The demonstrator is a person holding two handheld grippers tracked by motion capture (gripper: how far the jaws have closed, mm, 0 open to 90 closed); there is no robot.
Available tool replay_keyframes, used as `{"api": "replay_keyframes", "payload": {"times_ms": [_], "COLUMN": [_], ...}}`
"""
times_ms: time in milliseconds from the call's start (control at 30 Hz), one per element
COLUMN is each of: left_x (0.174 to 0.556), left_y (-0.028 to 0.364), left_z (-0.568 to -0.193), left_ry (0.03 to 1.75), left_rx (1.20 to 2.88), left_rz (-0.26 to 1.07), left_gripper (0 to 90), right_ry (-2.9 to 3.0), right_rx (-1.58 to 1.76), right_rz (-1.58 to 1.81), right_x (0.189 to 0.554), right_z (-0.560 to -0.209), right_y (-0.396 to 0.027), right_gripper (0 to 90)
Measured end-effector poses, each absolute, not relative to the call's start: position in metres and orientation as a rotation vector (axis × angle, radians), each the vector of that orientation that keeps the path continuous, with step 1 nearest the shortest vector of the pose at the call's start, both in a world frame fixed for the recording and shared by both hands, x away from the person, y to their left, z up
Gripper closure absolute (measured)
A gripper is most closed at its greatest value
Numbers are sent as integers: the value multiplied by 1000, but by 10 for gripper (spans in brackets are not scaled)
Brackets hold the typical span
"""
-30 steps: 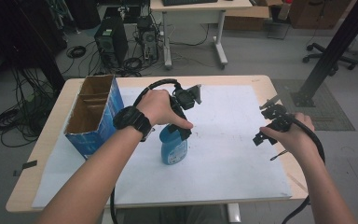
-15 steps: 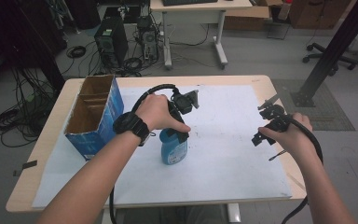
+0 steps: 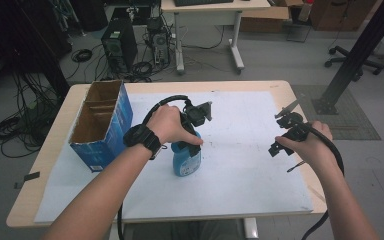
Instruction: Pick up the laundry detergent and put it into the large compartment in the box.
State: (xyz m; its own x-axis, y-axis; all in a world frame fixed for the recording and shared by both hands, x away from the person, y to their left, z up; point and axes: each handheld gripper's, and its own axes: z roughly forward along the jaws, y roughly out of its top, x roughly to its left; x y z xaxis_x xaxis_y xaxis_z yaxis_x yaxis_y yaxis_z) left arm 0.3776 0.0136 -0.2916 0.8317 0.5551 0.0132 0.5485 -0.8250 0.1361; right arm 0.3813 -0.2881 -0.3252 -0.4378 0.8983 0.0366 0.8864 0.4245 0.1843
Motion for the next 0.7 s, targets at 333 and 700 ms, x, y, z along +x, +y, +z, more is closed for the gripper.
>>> {"api": "replay_keyframes", "payload": {"times_ms": [333,700], "left_x": [378,380], "left_y": [13,13], "left_z": [-294,-294], "left_ry": [870,890], "left_rx": [2903,2906], "left_rz": [85,65], "left_gripper": [366,374], "right_ry": [2592,2588], "right_rx": [1632,1639], "right_rz": [273,266], "right_x": [381,380], "right_z": [-325,-324], "right_y": [-288,-290], "right_gripper": [174,174]}}
